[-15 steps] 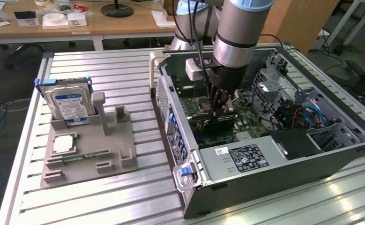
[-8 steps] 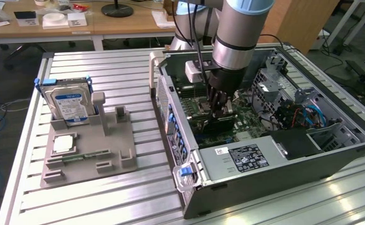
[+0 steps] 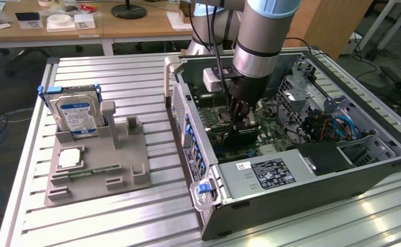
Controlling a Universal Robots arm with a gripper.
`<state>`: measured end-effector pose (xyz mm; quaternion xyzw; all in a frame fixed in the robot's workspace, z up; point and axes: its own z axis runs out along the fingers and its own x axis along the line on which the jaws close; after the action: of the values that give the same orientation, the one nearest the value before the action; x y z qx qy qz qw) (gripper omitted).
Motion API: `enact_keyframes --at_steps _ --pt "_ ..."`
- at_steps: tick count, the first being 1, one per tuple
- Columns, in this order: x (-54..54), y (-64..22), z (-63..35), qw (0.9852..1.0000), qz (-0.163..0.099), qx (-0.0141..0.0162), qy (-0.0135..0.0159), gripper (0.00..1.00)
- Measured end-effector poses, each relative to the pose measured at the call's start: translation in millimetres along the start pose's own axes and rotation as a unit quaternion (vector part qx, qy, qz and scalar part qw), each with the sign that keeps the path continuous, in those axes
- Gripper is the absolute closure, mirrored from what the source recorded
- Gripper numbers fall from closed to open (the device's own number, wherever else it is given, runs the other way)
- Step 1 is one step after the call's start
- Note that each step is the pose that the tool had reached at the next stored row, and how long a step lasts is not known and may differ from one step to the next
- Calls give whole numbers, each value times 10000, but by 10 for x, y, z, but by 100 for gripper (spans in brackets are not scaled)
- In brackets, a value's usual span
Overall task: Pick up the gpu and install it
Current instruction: 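Press down on the gpu until it lock into place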
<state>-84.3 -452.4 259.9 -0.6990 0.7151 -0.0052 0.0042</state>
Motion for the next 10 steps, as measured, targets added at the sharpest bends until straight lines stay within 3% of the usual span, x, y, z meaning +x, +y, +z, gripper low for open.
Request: enact_keyframes --at_steps 2,6,10 --pt "-2 -2 -35 10000 0 10 -15 89" --pt "2 8 -112 10000 0 10 0 89" --pt "2 124 -114 10000 -1 17 0 89"
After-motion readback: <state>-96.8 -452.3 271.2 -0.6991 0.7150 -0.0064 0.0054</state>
